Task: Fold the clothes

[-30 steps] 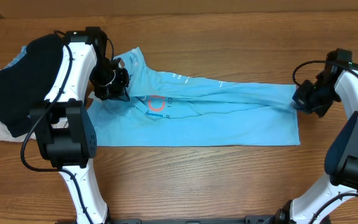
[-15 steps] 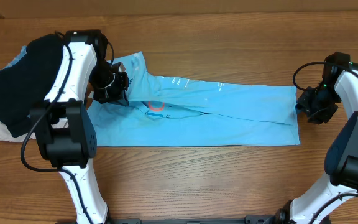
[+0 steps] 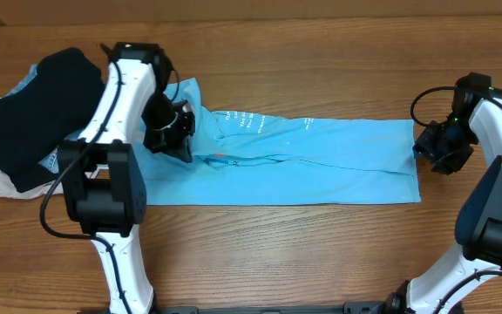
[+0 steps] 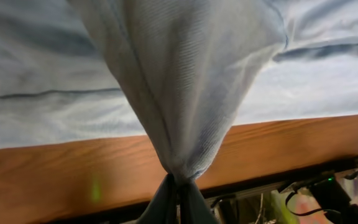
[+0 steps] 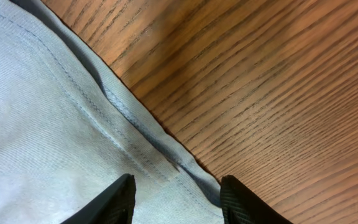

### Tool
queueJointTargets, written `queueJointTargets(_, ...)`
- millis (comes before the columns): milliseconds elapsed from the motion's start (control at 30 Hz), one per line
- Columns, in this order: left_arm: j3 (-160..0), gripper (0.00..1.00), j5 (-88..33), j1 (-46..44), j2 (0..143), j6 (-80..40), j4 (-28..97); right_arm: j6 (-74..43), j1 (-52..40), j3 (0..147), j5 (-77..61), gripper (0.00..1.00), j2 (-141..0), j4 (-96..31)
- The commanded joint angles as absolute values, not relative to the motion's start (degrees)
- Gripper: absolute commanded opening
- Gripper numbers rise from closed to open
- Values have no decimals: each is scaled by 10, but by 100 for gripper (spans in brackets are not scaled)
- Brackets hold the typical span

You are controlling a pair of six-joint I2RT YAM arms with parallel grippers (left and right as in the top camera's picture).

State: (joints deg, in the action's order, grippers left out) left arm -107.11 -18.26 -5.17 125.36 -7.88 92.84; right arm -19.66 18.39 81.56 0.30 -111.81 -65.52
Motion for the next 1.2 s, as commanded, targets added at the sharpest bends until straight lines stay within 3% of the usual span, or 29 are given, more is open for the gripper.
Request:
queueJointTargets(0, -1081, 4, -157, -69, 1233, -99, 943, -199, 187, 818, 1, 49, -1107, -652)
queueJointTargets(33, -1081, 4, -131, -72, 1233, -107, 940, -199, 187, 818, -1, 49, -1107, -651)
queueJointTargets(67, -1081, 12, -82, -72, 1233, -137, 933, -199, 187, 818, -1, 49, -1107, -650)
queueJointTargets(100, -1082, 27, -51, -69, 1233, -158, 925, -199, 187, 818, -1, 49, -1107, -649)
queueJointTargets(133, -1082, 51, -30, -59, 1233, -175, 904, -199, 187, 818, -5, 50, -1107, -648)
queueJointTargets(267, -1082, 76, -41, -25, 1233, -176, 795, -199, 187, 818, -16, 50, -1107, -642)
queueJointTargets(333, -1081, 82, -45, -15, 1234, -162, 728, -199, 187, 818, -16, 50, -1107, -640)
queueJointTargets(600, -1080, 77, -105, -43, 1273, -78, 577, -199, 187, 818, -16, 50, -1107, -633)
queueJointTargets(833, -1080, 61, -89, -49, 1328, -76, 587, -200, 187, 818, -16, 50, -1107, -633)
queueJointTargets(1000, -1080, 16, -89, -49, 1336, -76, 588, -200, 187, 818, -16, 49, -1107, -633)
queueJointTargets(1067, -1082, 8, -89, -48, 1334, -77, 597, -200, 187, 818, -16, 49, -1107, -633)
queueJointTargets(1167, -1091, 7, -84, -44, 1326, -77, 618, -200, 187, 818, -16, 49, -1107, -633)
